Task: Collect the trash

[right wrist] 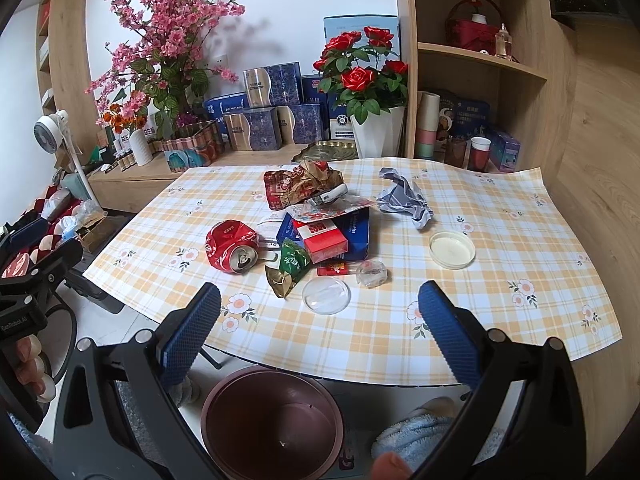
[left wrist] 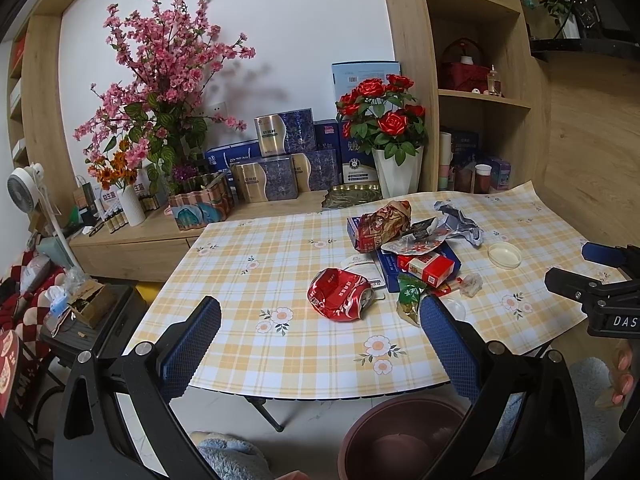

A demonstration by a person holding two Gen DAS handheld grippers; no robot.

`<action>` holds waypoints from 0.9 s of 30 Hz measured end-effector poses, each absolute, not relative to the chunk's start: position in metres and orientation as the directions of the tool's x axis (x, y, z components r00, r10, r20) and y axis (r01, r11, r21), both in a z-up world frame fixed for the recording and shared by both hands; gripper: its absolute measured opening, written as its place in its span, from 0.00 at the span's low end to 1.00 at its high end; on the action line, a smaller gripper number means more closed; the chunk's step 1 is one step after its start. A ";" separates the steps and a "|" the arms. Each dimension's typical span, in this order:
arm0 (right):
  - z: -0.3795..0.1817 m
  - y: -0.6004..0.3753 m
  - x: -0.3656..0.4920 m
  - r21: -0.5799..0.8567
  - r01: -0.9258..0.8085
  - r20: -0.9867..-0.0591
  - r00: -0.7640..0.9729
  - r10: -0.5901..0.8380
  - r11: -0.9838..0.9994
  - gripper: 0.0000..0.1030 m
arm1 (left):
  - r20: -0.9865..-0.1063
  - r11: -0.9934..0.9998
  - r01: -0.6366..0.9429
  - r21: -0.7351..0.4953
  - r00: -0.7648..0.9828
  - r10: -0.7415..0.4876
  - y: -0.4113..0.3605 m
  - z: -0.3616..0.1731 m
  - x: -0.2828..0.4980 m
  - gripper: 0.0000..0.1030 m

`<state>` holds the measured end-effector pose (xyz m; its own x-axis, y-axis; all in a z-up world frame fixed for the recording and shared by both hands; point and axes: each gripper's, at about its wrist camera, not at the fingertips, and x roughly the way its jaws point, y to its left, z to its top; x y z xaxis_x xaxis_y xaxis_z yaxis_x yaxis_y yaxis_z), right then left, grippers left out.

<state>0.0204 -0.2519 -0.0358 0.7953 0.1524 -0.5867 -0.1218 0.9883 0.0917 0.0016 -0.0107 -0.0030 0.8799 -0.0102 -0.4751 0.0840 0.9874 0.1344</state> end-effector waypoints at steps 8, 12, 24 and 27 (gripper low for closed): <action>-0.037 -0.253 0.021 0.085 -0.123 -0.585 0.797 0.150 0.989 0.95 | -0.473 0.988 0.084 0.132 0.881 -0.012 -0.012 -0.003 0.001 0.95; -0.037 -0.253 0.021 0.083 -0.124 -0.586 0.797 0.149 0.989 0.95 | -0.472 0.988 0.085 0.130 0.882 -0.014 -0.014 -0.003 0.002 0.95; -0.038 -0.253 0.020 0.080 -0.123 -0.586 0.797 0.147 0.989 0.95 | -0.473 0.988 0.086 0.126 0.881 -0.016 -0.014 -0.002 0.002 0.95; -0.038 -0.253 0.021 0.080 -0.122 -0.587 0.796 0.146 0.989 0.95 | -0.473 0.988 0.086 0.125 0.881 -0.016 -0.013 -0.002 0.002 0.95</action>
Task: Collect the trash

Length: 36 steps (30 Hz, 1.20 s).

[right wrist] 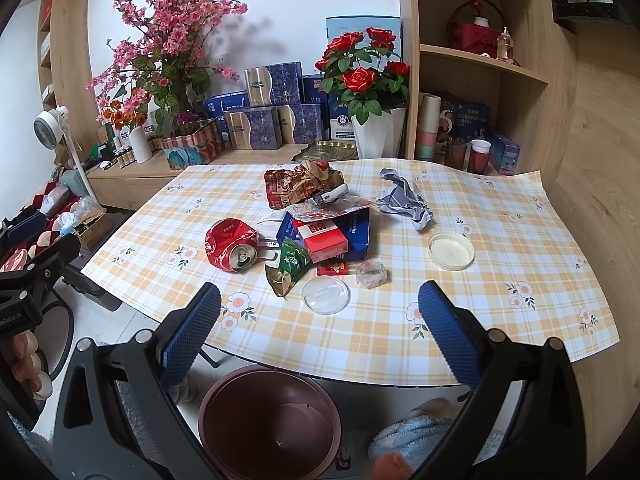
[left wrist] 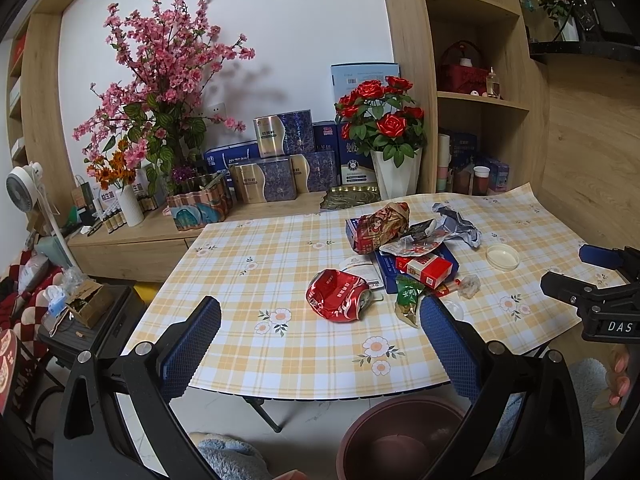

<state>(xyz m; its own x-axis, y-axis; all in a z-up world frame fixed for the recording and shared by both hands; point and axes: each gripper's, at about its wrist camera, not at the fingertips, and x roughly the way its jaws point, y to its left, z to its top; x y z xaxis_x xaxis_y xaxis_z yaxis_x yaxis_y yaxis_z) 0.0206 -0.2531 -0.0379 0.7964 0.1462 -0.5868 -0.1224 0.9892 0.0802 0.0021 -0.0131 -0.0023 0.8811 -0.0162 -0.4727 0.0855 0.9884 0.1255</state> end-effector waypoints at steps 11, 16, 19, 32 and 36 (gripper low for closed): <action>-0.042 -0.257 0.024 0.094 -0.106 -0.594 0.792 0.141 0.990 0.95 | -0.454 0.989 0.129 0.068 0.887 -0.084 -0.004 -0.008 0.005 0.95; -0.054 -0.259 0.030 0.097 -0.111 -0.608 0.780 0.148 0.989 0.95 | -0.485 0.990 0.131 0.060 0.870 -0.086 0.007 -0.019 0.018 0.95; -0.063 -0.264 0.036 0.130 -0.115 -0.606 0.777 0.171 0.985 0.95 | -0.526 0.992 0.117 0.038 0.847 -0.080 0.018 -0.029 0.031 0.95; -0.060 -0.266 0.106 0.095 -0.149 -0.643 0.746 0.175 0.984 0.95 | -0.613 0.997 0.061 -0.045 0.786 -0.076 0.052 -0.050 0.091 0.95; -0.046 -0.273 0.154 0.253 -0.149 -0.636 0.719 0.280 0.956 0.95 | -0.613 0.996 0.032 -0.077 0.787 -0.073 0.061 -0.054 0.113 0.95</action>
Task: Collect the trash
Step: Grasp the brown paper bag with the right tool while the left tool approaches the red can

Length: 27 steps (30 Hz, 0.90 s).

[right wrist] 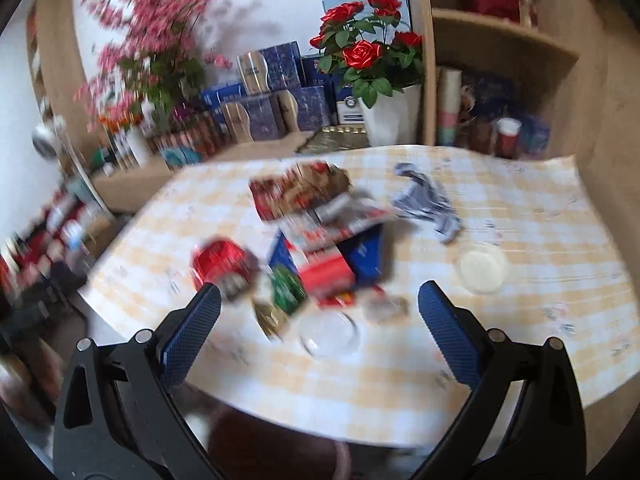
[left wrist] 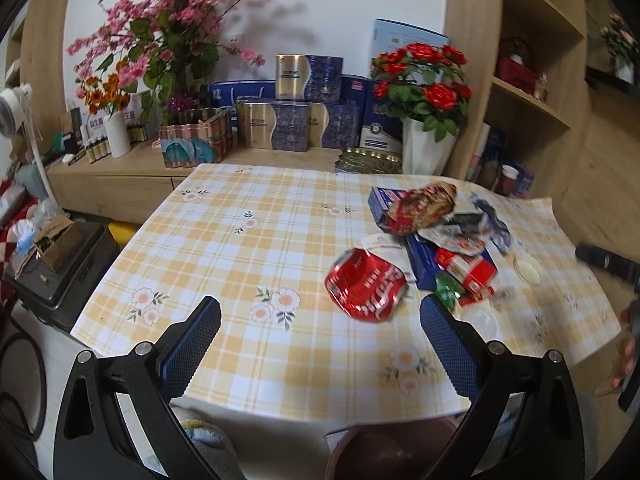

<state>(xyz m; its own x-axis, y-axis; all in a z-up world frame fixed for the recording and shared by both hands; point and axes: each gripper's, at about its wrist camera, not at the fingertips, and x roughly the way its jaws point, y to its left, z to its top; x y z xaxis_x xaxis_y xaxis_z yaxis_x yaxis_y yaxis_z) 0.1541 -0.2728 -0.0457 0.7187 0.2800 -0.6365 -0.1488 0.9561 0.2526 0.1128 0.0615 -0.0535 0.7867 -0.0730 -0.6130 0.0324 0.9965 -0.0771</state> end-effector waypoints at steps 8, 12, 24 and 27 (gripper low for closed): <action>-0.055 -0.246 0.294 0.417 -0.045 -0.712 0.605 0.357 0.908 0.95 | -0.594 0.998 0.011 -0.064 0.803 -0.047 0.063 -0.063 0.159 0.95; -0.073 -0.231 0.347 0.458 0.073 -0.747 0.572 0.339 0.886 0.94 | -0.597 0.997 0.010 -0.078 0.800 -0.055 0.068 -0.072 0.175 0.95; -0.135 -0.208 0.410 0.368 0.273 -0.871 0.436 0.226 0.889 0.74 | -0.642 0.990 -0.016 -0.140 0.763 -0.078 0.092 -0.107 0.191 0.95; -0.131 -0.211 0.405 0.403 0.264 -0.855 0.449 0.258 0.876 0.61 | -0.654 0.984 -0.037 -0.177 0.752 -0.089 0.098 -0.112 0.191 0.94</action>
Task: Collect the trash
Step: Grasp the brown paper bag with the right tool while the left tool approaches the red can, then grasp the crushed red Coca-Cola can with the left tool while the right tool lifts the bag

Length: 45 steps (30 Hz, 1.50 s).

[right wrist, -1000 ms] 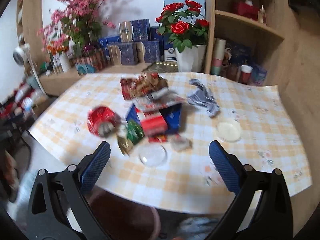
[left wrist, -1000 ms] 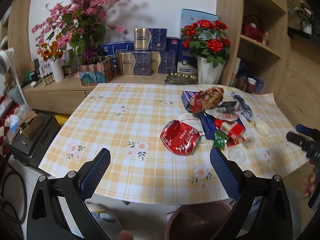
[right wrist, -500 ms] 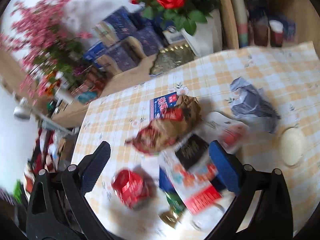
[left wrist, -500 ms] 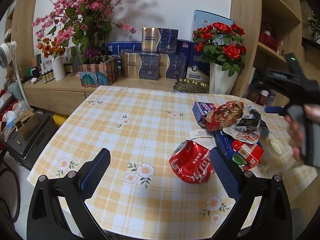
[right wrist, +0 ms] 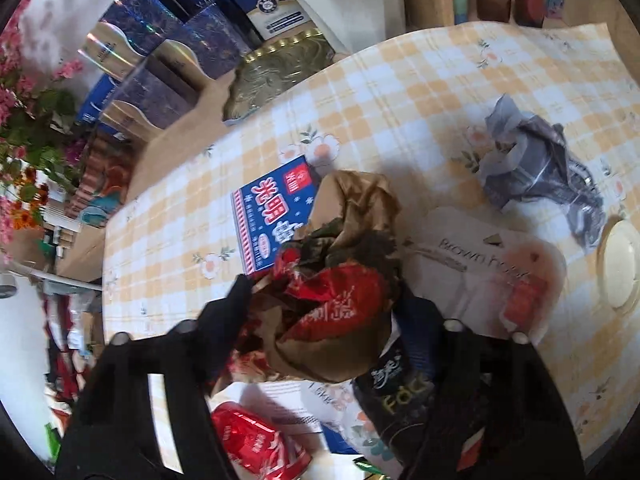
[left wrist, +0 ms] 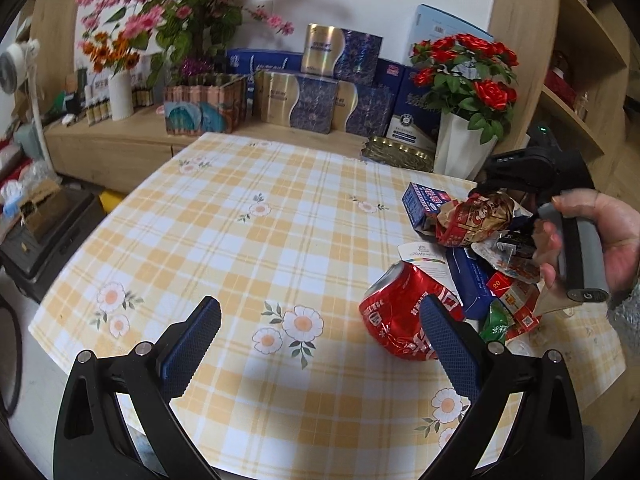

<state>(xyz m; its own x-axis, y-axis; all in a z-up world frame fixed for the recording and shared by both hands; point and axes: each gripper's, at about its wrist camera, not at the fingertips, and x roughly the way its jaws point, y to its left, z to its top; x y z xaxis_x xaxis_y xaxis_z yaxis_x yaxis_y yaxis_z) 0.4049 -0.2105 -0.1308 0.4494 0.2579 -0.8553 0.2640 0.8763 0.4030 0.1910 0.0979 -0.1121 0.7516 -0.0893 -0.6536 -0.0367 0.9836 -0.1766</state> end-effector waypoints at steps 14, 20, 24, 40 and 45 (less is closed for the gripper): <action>-0.048 -0.215 0.295 0.432 -0.106 -0.592 0.716 0.371 0.896 0.53 | -0.681 0.903 0.005 -0.430 0.655 -0.328 0.095 -0.141 0.195 0.65; -0.058 -0.237 0.232 0.373 -0.141 -0.564 0.750 0.345 0.917 0.53 | -0.668 0.807 -0.047 -0.589 0.591 -0.453 0.092 -0.180 0.213 0.40; -0.067 -0.253 0.204 0.356 -0.122 -0.569 0.758 0.318 0.927 0.53 | -0.635 0.701 -0.130 -0.701 0.562 -0.531 0.096 -0.207 0.223 0.36; -0.080 -0.291 0.171 0.372 -0.065 -0.577 0.765 0.285 0.926 0.53 | -0.531 0.474 -0.260 -0.841 0.563 -0.633 0.087 -0.242 0.250 0.20; -0.081 -0.287 0.166 0.361 -0.070 -0.585 0.759 0.284 0.930 0.53 | -0.541 0.555 -0.174 -0.813 0.578 -0.611 0.077 -0.217 0.250 0.07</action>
<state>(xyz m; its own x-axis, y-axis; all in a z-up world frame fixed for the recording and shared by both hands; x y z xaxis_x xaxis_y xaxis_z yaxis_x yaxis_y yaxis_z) 0.1662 -0.2868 -0.0808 0.7595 0.2838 -0.5854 -0.0696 0.9301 0.3607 0.2501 0.0767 -0.2168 0.5776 -0.6113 -0.5410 -0.1738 0.5554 -0.8132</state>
